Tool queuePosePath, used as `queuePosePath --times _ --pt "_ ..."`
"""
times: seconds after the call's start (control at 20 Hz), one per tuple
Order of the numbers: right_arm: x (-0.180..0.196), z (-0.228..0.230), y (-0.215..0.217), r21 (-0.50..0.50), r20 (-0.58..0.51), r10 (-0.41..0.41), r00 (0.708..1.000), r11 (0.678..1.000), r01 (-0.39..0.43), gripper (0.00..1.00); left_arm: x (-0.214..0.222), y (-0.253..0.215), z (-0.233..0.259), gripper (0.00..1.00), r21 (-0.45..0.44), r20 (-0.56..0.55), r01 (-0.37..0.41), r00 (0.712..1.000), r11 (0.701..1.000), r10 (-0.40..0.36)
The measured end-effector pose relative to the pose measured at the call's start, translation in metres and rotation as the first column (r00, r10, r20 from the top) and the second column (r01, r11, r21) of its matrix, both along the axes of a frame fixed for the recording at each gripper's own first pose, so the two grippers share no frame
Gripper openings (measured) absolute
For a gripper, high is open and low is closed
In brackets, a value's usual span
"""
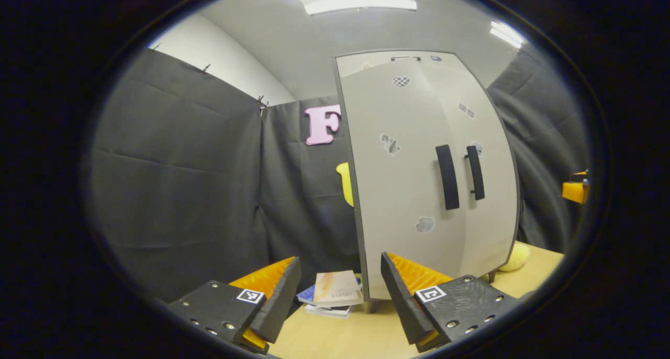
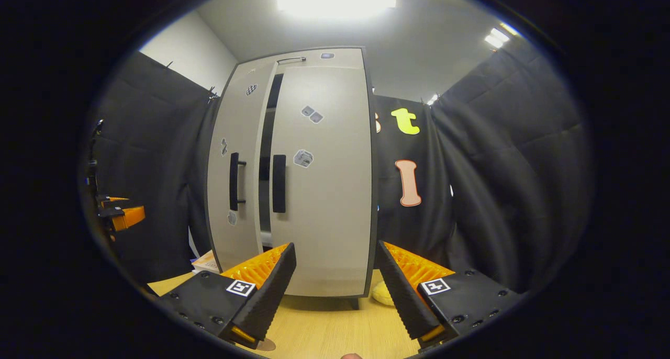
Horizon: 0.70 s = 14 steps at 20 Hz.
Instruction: Grasp the bottle in the cabinet with the left hand and place it on the coaster, then close the right door with the right hand and the left door with the left hand.
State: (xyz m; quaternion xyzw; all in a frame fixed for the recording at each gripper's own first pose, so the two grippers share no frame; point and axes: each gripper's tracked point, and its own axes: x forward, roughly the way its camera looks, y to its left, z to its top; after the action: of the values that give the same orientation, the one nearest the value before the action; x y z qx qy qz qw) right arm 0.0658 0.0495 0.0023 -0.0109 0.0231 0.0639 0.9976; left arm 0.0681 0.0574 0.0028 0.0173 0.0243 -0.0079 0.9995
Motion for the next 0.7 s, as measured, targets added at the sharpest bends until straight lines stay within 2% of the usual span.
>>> queuePosePath --times 0.7 --pt "-0.005 0.004 -0.003 -0.010 0.003 -0.005 1.000 1.000 0.005 0.99 -0.011 0.004 -0.010 0.89 0.040 -0.019 0.010 1.000 0.999 -0.009"
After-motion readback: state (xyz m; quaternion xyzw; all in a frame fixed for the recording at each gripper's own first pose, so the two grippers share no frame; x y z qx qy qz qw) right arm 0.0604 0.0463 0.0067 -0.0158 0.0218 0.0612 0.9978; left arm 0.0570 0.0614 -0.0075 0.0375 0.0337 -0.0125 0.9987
